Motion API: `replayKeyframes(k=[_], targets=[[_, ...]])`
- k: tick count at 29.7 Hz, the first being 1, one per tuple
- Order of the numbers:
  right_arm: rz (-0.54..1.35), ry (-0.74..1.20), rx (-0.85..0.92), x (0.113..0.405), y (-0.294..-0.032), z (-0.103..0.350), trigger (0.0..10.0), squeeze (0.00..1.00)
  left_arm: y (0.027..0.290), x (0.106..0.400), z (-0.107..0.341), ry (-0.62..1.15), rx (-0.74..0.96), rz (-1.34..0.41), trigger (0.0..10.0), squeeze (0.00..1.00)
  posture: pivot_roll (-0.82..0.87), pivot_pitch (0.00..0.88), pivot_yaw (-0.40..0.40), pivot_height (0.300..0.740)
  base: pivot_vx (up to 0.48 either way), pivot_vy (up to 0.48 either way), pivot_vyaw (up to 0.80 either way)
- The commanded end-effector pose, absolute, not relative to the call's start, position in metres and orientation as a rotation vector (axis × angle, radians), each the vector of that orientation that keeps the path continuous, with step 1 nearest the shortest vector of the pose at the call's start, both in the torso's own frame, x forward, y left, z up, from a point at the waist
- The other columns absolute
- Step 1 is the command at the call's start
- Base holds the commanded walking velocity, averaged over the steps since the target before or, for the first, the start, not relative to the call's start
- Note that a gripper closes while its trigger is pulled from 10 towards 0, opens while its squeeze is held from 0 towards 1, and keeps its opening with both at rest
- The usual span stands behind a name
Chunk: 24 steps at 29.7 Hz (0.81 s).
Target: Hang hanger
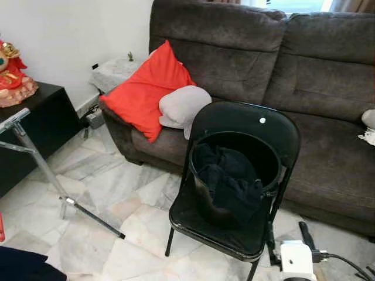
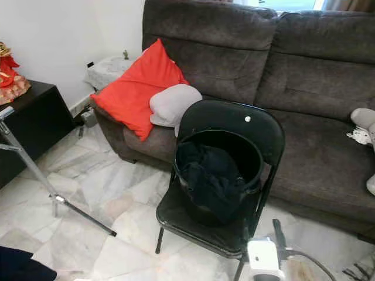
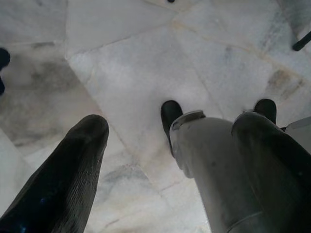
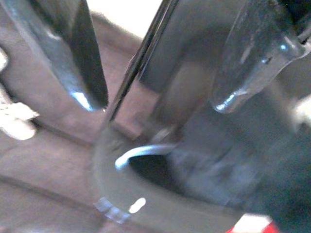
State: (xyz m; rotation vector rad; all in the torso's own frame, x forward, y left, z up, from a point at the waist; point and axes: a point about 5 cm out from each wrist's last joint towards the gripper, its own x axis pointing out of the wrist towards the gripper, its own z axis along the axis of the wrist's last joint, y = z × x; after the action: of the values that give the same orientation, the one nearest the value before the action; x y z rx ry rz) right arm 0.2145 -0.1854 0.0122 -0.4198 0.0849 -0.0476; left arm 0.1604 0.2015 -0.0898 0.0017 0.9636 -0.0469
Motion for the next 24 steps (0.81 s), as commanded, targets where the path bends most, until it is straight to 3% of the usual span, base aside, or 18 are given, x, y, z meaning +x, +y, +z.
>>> replayKeyframes(k=[1, 5, 6, 9, 12, 24], targets=[[0.024, 0.143, -0.436, 0.222, -0.176, 0.002, 10.0, 0.00, 0.204, 0.156, -0.092, 0.986, 0.016, -0.048, 10.0, 0.00, -0.02, 0.052, 0.072, 0.740, 0.000, 0.000, 0.00], [0.108, 0.198, -0.393, 0.237, -0.164, -0.005, 10.0, 0.00, 0.204, 0.155, -0.092, 0.984, 0.018, -0.048, 10.0, 0.00, -0.01, 0.055, 0.074, 0.740, 0.000, 0.000, 0.00], [0.107, 0.215, -0.302, 0.241, -0.162, -0.006, 10.0, 0.00, 0.205, 0.154, -0.092, 0.984, 0.018, -0.048, 10.0, 0.00, -0.01, 0.055, 0.074, 0.740, 0.000, 0.000, 0.00], [0.055, 0.238, -0.289, 0.251, -0.167, -0.002, 10.0, 0.00, 0.206, 0.152, -0.092, 0.987, 0.020, -0.046, 10.0, 0.00, 0.00, 0.056, 0.072, 0.740, 0.000, 0.000, 0.00], [-0.033, 0.268, -0.160, 0.256, -0.181, 0.000, 10.0, 0.00, 0.207, 0.152, -0.092, 0.985, 0.014, -0.037, 10.0, 0.00, 0.01, 0.055, 0.070, 0.740, 0.000, 0.000, 0.00], [0.237, 0.492, -0.265, 0.244, -0.180, -0.030, 10.0, 0.00, 0.208, 0.154, -0.092, 0.998, 0.028, -0.041, 10.0, 0.00, 0.01, 0.055, 0.081, 0.740, 0.000, 0.000, 0.00]])
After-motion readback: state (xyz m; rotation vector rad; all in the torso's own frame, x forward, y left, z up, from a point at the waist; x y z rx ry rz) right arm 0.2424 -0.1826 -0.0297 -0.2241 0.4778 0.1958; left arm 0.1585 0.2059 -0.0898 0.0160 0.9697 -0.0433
